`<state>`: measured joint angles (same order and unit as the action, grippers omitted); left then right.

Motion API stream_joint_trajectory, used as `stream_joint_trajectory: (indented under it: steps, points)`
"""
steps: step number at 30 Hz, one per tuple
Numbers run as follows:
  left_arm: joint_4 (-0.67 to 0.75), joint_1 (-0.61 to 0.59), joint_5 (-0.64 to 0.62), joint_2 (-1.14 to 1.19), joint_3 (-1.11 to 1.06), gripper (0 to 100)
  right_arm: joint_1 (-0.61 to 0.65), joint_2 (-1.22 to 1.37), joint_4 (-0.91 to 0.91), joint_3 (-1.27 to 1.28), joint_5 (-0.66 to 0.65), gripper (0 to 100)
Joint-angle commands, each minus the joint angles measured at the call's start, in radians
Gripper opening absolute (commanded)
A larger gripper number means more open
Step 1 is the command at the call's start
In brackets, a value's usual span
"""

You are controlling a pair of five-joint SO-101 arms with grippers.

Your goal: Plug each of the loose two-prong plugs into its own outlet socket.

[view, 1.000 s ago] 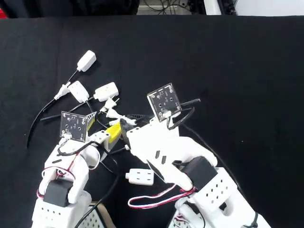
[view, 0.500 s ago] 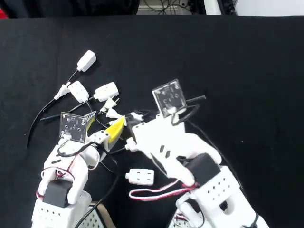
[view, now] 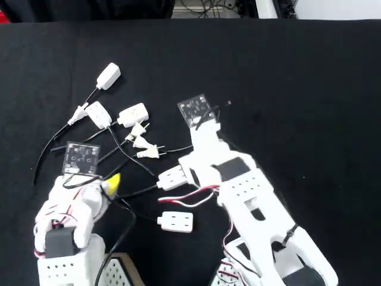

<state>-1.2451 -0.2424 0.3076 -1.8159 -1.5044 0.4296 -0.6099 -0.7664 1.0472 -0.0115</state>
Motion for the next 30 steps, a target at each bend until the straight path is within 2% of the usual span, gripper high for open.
stream_joint_trajectory:
  steps: [1,3,12,20,30]
  points:
    - [-0.035,-0.114,0.075,-0.006,0.025,29,0.009,0.002,0.040,-0.002,-0.008,1.1]
    - [-0.034,-0.147,0.107,-0.006,-0.010,29,0.025,0.005,0.040,0.002,-0.006,1.1]
    - [-0.043,-0.147,0.238,-0.006,-0.124,29,0.037,0.007,0.057,0.005,0.049,1.1]
    - [-0.037,-0.153,0.239,-0.006,-0.134,29,0.094,0.007,0.058,0.025,0.120,1.1]
    - [-0.037,-0.153,0.241,-0.006,-0.136,29,0.092,0.007,0.127,0.064,0.123,1.1]
